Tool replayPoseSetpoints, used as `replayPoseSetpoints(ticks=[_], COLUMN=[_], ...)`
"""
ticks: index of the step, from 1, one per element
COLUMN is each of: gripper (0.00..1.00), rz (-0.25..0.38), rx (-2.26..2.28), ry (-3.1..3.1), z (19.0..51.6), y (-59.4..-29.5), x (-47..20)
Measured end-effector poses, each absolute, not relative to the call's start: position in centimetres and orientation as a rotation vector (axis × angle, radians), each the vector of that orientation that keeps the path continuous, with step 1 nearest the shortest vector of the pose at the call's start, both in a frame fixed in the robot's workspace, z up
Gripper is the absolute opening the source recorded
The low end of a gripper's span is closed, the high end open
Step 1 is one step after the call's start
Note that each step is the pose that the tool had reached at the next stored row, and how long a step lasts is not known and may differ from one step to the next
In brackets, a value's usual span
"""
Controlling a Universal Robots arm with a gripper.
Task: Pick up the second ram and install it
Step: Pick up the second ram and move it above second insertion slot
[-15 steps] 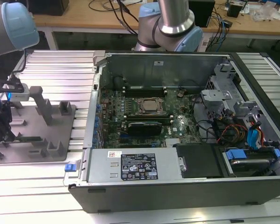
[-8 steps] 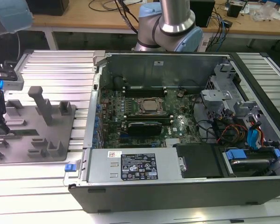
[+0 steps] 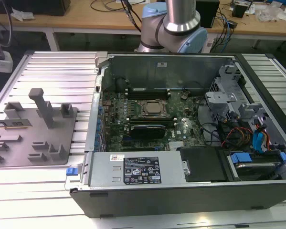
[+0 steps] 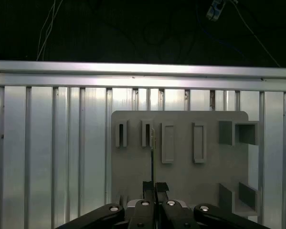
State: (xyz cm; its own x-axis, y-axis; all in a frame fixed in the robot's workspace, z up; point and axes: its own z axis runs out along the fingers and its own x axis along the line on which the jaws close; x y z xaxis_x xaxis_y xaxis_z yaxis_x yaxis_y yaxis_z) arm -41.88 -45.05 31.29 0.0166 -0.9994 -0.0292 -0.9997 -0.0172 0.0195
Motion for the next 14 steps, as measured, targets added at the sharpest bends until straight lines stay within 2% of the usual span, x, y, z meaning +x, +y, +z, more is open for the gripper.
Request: replayPoseSetpoints(ticks=[14], gripper=[0.10], rz=[0.052], rx=[-2.234], ry=[2.197], z=[40.8], y=[-45.0], x=[-41.9])
